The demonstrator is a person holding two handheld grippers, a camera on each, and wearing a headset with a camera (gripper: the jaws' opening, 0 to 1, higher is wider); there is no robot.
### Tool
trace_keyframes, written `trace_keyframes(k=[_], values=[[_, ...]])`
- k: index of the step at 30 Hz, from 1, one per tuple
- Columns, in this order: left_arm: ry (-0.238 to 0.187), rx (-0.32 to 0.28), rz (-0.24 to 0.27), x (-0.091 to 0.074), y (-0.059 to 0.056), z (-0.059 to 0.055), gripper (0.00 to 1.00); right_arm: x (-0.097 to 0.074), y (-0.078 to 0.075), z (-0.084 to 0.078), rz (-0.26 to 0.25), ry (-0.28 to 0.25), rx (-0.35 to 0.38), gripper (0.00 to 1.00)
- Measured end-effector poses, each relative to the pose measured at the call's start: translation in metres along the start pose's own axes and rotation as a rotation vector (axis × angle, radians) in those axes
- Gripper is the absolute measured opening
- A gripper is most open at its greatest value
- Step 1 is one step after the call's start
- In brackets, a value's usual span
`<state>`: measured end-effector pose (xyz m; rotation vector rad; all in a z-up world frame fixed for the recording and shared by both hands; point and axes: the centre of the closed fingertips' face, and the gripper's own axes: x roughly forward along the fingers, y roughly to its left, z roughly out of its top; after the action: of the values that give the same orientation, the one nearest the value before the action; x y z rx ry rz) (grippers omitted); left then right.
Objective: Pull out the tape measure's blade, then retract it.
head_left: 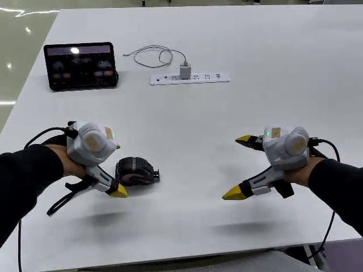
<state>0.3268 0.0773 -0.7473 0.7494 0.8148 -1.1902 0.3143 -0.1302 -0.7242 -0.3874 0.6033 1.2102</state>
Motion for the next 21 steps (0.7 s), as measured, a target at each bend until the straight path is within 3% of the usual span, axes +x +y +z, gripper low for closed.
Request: trace_keyframes(k=[2, 14, 16, 18, 20, 21], values=[[0.000, 0.005, -0.005, 0.003, 0.001, 0.002, 0.75, 0.009, -0.001, -0.005, 0.012, 0.016, -0.011, 0.99], [0.006, 0.039, -0.024, 0.018, 0.000, 0.012, 0.60, 0.053, 0.014, 0.015, 0.108, 0.039, -0.061, 0.92], [0.006, 0.050, -0.019, 0.020, 0.002, 0.013, 0.53, 0.059, 0.016, 0.022, 0.118, 0.038, -0.065, 0.91], [0.021, 0.052, -0.005, 0.022, 0.004, 0.014, 0.37, 0.066, 0.017, 0.029, 0.127, 0.033, -0.075, 0.90], [0.021, 0.060, -0.020, 0.023, 0.001, 0.015, 0.35, 0.072, 0.018, 0.034, 0.131, 0.030, -0.078, 0.89], [0.033, 0.102, -0.014, 0.022, 0.003, 0.013, 0.34, 0.076, 0.018, 0.036, 0.135, 0.028, -0.077, 0.88]])
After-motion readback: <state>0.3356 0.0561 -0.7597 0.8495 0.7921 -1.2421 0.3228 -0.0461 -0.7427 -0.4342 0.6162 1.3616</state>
